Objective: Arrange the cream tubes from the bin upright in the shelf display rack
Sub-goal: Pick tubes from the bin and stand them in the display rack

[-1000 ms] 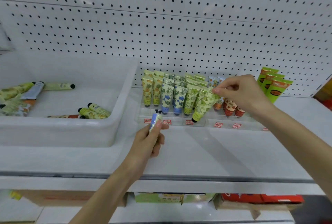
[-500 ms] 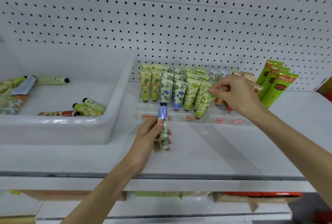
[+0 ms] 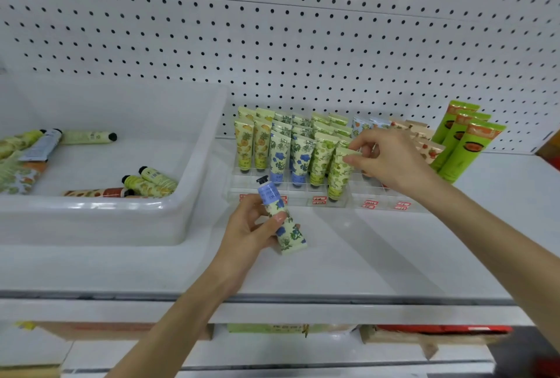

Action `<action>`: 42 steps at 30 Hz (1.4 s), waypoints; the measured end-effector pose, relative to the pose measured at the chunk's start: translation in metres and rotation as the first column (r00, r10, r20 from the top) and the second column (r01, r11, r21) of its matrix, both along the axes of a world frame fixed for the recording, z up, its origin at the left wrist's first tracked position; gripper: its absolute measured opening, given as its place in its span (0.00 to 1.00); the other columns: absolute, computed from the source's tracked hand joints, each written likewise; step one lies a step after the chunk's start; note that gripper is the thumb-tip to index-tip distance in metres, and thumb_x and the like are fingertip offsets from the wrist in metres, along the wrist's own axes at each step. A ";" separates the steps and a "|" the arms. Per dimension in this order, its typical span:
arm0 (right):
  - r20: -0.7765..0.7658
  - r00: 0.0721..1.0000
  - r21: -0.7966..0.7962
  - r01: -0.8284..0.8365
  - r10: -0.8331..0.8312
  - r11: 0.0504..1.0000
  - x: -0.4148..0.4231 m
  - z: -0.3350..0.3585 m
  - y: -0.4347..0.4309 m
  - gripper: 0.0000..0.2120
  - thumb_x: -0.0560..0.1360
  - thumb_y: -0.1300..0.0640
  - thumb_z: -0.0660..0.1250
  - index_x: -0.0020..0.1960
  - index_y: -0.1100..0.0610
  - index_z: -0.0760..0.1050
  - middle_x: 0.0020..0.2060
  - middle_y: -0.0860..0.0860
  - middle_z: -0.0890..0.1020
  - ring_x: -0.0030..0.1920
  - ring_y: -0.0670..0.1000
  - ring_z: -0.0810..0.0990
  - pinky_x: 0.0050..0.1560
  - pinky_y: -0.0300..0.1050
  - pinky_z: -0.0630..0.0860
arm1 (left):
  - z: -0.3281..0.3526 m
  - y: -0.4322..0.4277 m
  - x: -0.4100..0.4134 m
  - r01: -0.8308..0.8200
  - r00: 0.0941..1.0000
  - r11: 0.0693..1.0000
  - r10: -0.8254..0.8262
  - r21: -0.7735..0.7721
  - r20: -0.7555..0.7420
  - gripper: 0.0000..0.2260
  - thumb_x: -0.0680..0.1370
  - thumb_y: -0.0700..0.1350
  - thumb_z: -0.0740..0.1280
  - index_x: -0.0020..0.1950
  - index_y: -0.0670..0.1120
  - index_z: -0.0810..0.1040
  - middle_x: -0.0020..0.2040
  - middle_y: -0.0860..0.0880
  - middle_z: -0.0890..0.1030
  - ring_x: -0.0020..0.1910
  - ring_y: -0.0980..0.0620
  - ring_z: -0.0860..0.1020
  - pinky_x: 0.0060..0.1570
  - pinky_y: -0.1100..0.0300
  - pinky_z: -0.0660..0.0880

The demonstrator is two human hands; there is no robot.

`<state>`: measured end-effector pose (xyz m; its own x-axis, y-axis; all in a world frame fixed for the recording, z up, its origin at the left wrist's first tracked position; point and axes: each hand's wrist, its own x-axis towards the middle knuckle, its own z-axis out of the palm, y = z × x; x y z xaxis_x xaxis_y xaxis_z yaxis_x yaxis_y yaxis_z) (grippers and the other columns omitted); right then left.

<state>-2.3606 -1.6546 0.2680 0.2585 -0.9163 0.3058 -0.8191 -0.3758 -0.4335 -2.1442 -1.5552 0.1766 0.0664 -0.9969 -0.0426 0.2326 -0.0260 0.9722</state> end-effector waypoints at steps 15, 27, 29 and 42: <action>0.028 1.000 0.086 -0.012 0.010 0.996 0.001 0.006 0.004 0.05 0.75 0.56 0.68 0.40 0.51 0.75 0.32 0.47 0.78 0.29 0.45 0.77 0.34 0.39 0.70 | 0.001 0.001 0.000 0.042 0.995 0.999 -0.043 -0.009 -0.092 0.12 0.76 0.36 0.65 0.58 0.37 0.67 0.46 0.37 0.83 0.44 0.41 0.83 0.44 0.54 0.81; 0.015 1.000 0.081 -0.003 0.002 0.997 -0.001 0.005 0.002 0.04 0.74 0.54 0.70 0.44 0.52 0.76 0.33 0.48 0.77 0.30 0.44 0.76 0.36 0.40 0.71 | -0.001 -0.001 0.001 0.035 0.992 0.999 -0.036 -0.012 -0.117 0.13 0.75 0.35 0.66 0.58 0.40 0.69 0.49 0.37 0.82 0.46 0.40 0.83 0.44 0.52 0.81; -0.005 1.000 0.086 -0.003 0.003 0.996 -0.003 0.004 0.001 0.05 0.73 0.54 0.71 0.45 0.52 0.75 0.34 0.48 0.77 0.30 0.44 0.75 0.32 0.39 0.69 | -0.001 -0.001 0.001 0.034 0.992 0.999 -0.035 -0.014 -0.122 0.13 0.74 0.36 0.67 0.57 0.41 0.69 0.48 0.38 0.82 0.46 0.40 0.83 0.45 0.50 0.81; -0.037 0.999 0.089 -0.015 0.018 0.996 -0.003 0.000 0.000 0.08 0.74 0.52 0.69 0.44 0.55 0.74 0.36 0.48 0.76 0.34 0.52 0.80 0.38 0.45 0.74 | 0.001 0.000 -0.001 0.044 0.991 0.999 -0.047 -0.025 -0.127 0.12 0.75 0.33 0.66 0.55 0.40 0.68 0.46 0.40 0.82 0.45 0.39 0.83 0.43 0.51 0.81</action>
<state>-2.3633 -1.6543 0.2679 0.2838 -0.9349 0.2129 -0.8294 -0.3508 -0.4347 -2.1448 -1.5547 0.1780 0.0165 -0.9995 -0.0257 0.3534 -0.0182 0.9353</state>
